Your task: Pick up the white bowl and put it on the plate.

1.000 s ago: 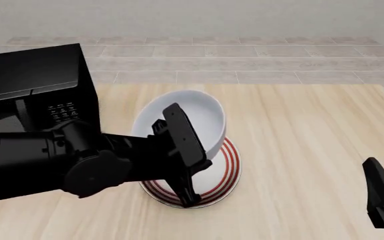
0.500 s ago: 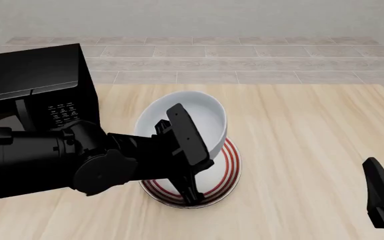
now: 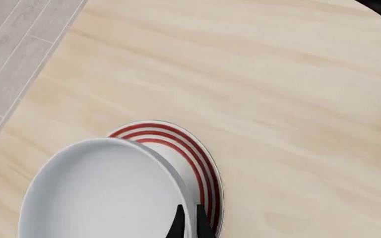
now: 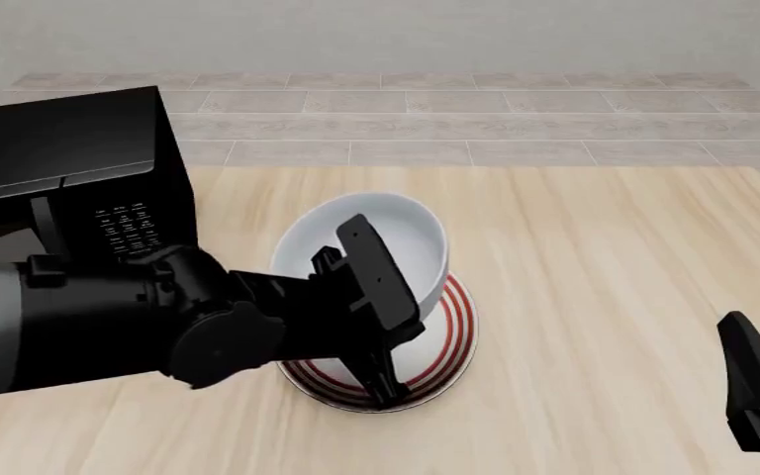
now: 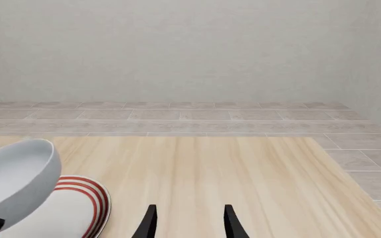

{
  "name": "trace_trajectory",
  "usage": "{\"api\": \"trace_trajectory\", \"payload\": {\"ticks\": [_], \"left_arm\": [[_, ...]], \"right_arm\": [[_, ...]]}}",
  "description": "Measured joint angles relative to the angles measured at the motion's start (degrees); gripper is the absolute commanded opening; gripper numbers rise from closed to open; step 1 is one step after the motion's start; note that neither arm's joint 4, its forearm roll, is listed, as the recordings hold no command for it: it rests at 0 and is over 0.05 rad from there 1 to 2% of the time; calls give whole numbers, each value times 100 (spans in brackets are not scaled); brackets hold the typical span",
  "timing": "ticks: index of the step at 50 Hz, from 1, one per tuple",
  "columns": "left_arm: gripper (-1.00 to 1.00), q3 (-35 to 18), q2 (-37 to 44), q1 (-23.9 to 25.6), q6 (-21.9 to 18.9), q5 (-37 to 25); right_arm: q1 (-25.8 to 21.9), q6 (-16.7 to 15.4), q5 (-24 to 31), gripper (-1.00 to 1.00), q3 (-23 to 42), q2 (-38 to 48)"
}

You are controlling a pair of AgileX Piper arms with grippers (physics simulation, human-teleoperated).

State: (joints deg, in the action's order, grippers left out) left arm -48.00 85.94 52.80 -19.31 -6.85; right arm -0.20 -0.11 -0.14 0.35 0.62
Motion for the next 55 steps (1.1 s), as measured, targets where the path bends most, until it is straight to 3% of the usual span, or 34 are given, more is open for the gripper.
{"api": "trace_trajectory", "payload": {"ticks": [55], "left_arm": [[-100,-35,409,3,329,248]], "right_arm": [[0,0,0,100,0,0]]}}
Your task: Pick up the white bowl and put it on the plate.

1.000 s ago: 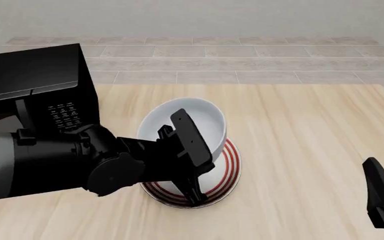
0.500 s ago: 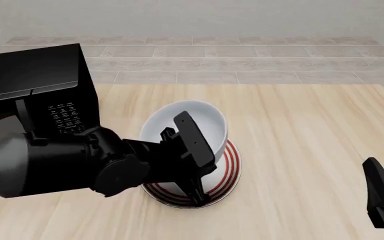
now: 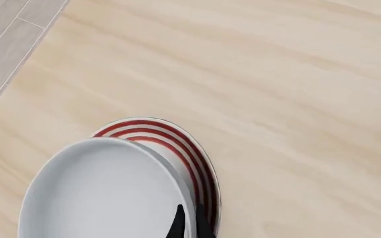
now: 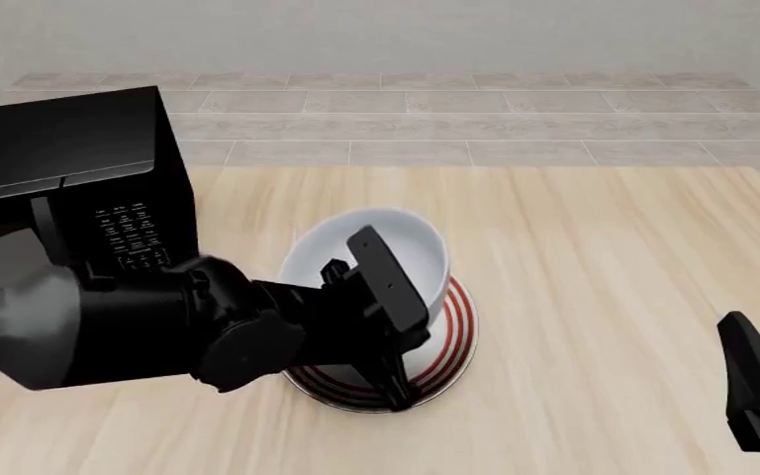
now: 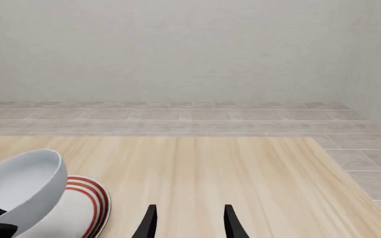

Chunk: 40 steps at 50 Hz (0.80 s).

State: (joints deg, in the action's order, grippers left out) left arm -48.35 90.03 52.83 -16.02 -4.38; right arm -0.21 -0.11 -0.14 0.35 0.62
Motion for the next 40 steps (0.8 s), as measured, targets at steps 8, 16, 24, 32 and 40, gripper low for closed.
{"api": "trace_trajectory", "payload": {"ticks": [8,16,24,32,40], "left_arm": [[-100,32,38,24,60,40],[-100,44,60,46,102,51],[-100,49,90,65,131,64],[-100,35,102,74,145,43],[-100,38,129,75,148,55]], "right_arm": [[0,0,0,100,0,0],[0,0,0,100,0,0],[0,0,0,100,0,0],[0,0,0,100,0,0],[0,0,0,100,0,0]]}}
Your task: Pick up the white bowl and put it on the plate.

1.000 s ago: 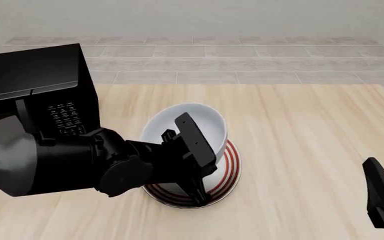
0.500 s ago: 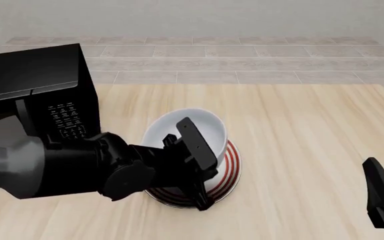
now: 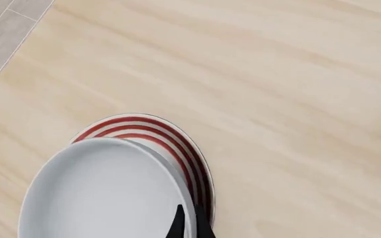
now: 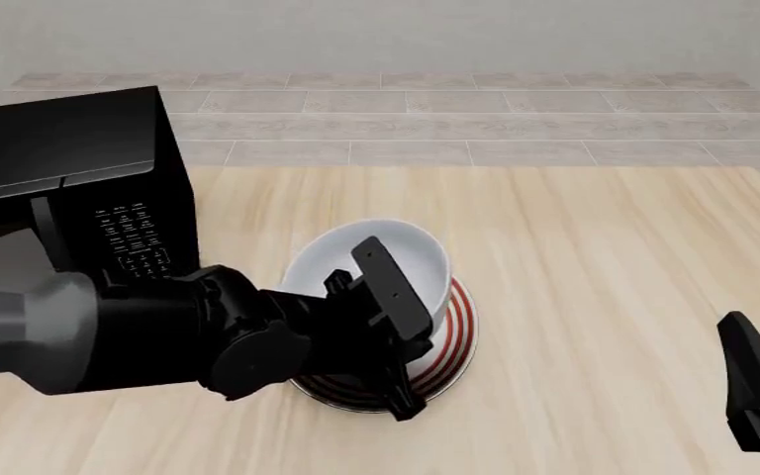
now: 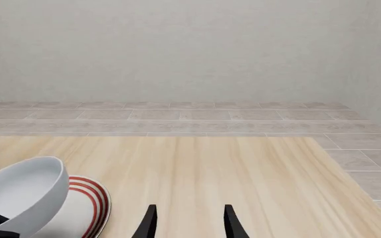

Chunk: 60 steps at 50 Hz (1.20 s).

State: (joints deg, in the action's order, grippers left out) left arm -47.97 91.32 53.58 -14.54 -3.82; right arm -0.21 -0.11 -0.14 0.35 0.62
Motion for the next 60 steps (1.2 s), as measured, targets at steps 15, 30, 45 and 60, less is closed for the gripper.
{"api": "trace_trajectory", "payload": {"ticks": [15,30,45,60], "left_arm": [[100,-23,-30,13,9,14],[100,-45,-87,27,31,13],[100,-32,-223,21,11,-67],[100,22,-897,13,-103,-546]], "right_arm": [[0,0,0,100,0,0],[0,0,0,100,0,0],[0,0,0,100,0,0],[0,0,0,100,0,0]]}}
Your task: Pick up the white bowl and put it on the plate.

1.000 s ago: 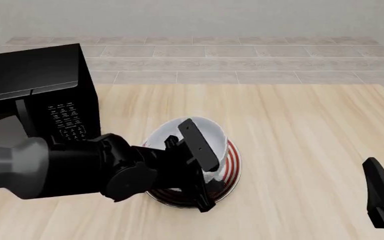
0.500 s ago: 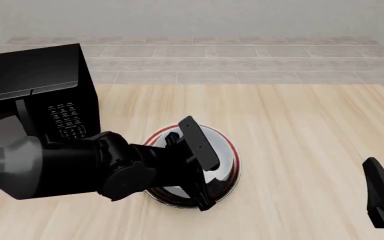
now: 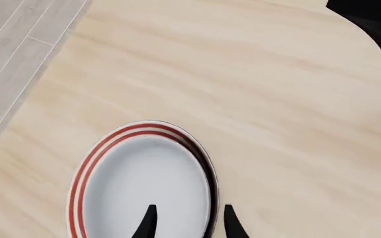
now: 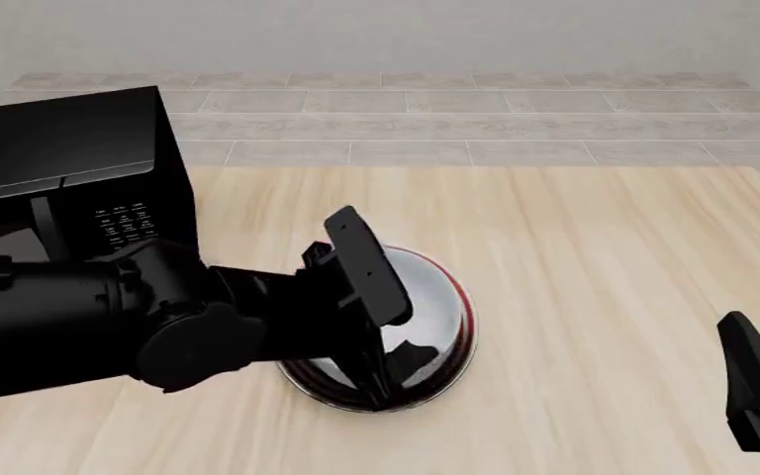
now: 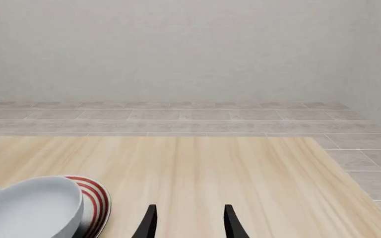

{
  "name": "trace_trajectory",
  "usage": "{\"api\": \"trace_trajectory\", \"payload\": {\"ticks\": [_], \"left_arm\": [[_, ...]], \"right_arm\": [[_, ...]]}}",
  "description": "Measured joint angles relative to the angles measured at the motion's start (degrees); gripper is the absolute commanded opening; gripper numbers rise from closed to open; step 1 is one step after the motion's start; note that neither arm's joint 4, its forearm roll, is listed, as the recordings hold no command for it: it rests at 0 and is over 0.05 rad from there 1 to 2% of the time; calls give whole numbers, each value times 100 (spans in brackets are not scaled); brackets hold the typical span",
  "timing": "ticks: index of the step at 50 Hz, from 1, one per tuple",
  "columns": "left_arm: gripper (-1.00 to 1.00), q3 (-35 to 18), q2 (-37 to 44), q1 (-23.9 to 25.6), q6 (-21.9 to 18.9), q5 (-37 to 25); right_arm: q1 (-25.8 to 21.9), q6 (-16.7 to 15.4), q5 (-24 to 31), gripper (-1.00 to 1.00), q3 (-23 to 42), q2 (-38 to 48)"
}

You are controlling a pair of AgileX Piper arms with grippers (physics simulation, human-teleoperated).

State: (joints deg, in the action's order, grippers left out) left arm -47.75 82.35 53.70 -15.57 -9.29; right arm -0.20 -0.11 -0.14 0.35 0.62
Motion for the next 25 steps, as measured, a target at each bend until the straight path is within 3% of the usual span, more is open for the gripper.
{"api": "trace_trajectory", "payload": {"ticks": [25], "left_arm": [[100,266,-1641,-89,-156,-940]], "right_arm": [[0,0,0,100,0,0]]}}
